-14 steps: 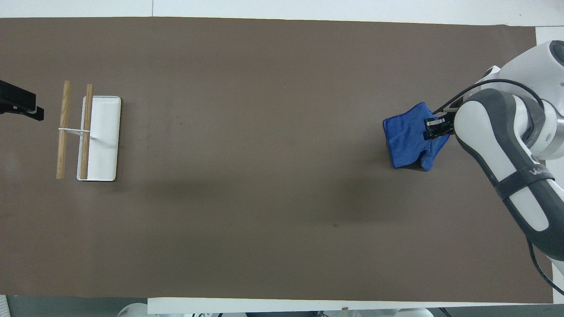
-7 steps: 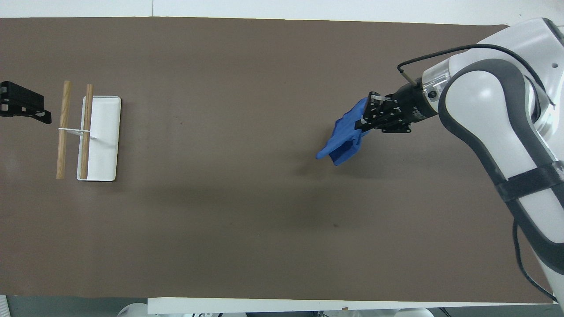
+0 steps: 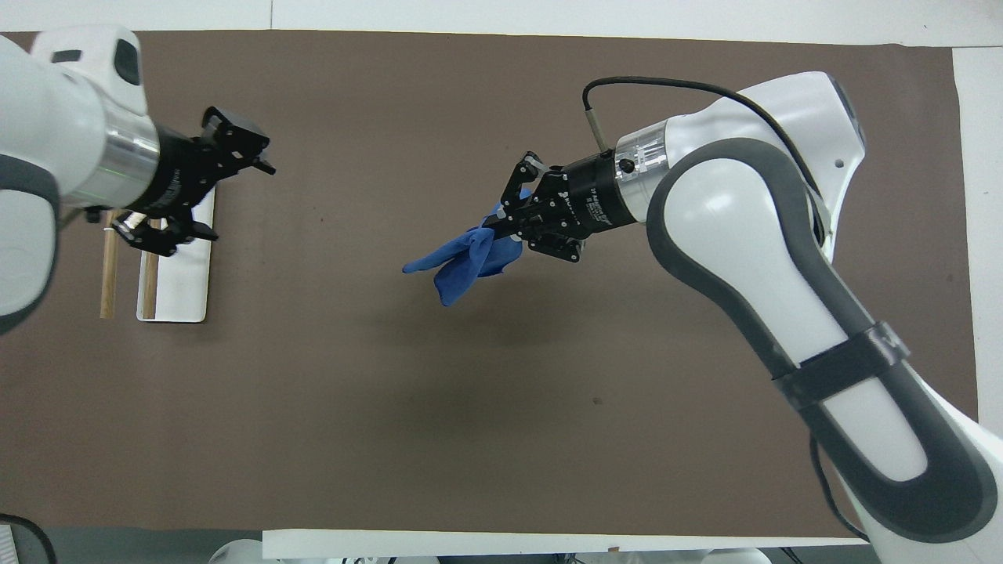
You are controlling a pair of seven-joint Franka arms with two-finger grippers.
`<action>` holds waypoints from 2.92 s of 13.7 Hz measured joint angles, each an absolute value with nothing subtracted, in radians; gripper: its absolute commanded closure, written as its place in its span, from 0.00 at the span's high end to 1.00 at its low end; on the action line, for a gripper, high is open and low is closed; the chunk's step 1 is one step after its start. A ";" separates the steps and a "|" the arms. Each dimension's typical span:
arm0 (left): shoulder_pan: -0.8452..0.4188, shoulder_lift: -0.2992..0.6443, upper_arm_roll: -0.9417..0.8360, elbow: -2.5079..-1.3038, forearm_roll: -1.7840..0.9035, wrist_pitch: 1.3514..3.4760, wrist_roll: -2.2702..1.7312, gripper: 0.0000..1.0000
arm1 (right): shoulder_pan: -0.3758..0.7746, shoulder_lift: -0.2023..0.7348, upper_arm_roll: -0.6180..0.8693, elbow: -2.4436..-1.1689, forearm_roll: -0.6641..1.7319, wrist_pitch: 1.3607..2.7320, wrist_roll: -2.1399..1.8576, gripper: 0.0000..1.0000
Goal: Right arm passes towel to left arm to hang
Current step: 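Grasp the towel with the left gripper next to the right gripper, then open the right gripper and pull it back from the towel, then carry the towel with the left gripper over the wooden sticks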
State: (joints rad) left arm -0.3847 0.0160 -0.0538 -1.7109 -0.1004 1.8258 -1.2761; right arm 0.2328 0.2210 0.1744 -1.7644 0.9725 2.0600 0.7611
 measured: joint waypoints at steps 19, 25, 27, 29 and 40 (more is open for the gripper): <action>-0.545 0.058 -0.054 -1.877 -0.096 2.013 -1.605 0.00 | 0.310 0.226 0.174 -1.770 0.995 2.167 0.835 0.00; -0.545 0.064 -0.054 -1.853 -0.052 2.015 -1.598 0.00 | 0.313 0.226 0.173 -1.771 0.991 2.172 0.835 0.99; -0.545 0.065 -0.054 -1.850 -0.048 2.015 -1.597 0.00 | 0.316 0.226 0.172 -1.770 0.927 2.179 0.833 0.99; -0.544 0.065 -0.052 -1.850 0.004 2.004 -1.597 0.00 | 0.301 0.220 0.167 -1.767 0.759 2.181 0.798 0.99; -0.208 0.065 -0.031 -1.845 0.218 1.899 -1.318 0.00 | 0.001 0.100 0.157 -1.675 -0.021 1.729 0.292 0.99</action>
State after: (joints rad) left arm -0.2076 0.0652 -0.0314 -1.8451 0.2179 1.8987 -1.3176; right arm 0.0010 0.1000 0.1571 -1.6748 -0.0208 1.7295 0.2917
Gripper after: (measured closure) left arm 0.978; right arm 0.004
